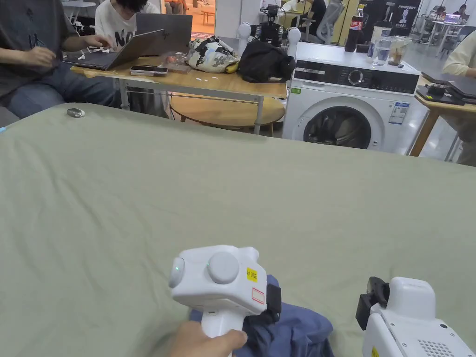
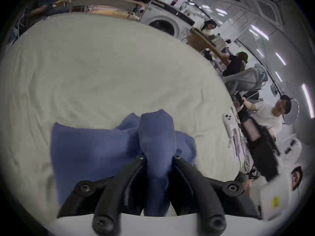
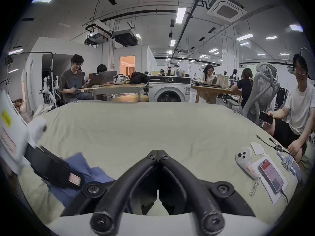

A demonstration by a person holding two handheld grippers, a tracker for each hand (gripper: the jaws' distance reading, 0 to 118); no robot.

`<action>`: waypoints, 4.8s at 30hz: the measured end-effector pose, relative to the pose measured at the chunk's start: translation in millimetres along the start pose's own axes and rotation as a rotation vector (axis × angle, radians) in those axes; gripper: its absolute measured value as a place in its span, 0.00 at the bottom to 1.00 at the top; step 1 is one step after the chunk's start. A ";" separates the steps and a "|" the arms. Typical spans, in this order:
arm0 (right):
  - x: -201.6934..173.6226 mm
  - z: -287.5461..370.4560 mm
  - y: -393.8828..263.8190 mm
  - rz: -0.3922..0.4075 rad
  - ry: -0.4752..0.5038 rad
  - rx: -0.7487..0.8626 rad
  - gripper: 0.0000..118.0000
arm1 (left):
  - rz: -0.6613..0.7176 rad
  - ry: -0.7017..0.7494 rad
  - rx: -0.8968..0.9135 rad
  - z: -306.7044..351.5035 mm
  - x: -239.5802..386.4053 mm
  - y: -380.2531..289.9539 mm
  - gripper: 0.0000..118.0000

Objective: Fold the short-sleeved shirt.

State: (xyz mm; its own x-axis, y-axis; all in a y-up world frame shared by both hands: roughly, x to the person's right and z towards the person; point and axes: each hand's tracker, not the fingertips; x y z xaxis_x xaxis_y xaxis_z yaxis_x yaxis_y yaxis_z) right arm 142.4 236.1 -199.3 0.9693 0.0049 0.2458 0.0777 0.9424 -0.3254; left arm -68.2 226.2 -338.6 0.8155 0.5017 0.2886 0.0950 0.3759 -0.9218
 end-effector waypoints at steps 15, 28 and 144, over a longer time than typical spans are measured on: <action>11.9 8.5 -0.3 0.000 -0.019 -0.006 0.00 | -0.055 -0.234 0.045 37.5 -9.0 5.9 0.37; 15.0 8.8 -0.6 -0.008 -0.027 -0.001 0.00 | -0.040 -0.252 -0.128 -71.1 -11.7 -17.9 0.00; -155.2 -22.6 55.5 0.071 0.191 0.204 0.00 | 0.263 -0.140 0.117 241.5 -290.6 5.1 0.28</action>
State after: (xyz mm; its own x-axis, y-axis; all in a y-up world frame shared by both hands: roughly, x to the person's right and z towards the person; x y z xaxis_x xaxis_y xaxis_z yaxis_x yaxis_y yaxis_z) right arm 1.5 280.1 -276.2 0.9985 0.0284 0.0465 -0.0217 0.9898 -0.1407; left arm -442.6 270.6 -364.7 0.7158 0.6931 0.0852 -0.1816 0.3025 -0.9357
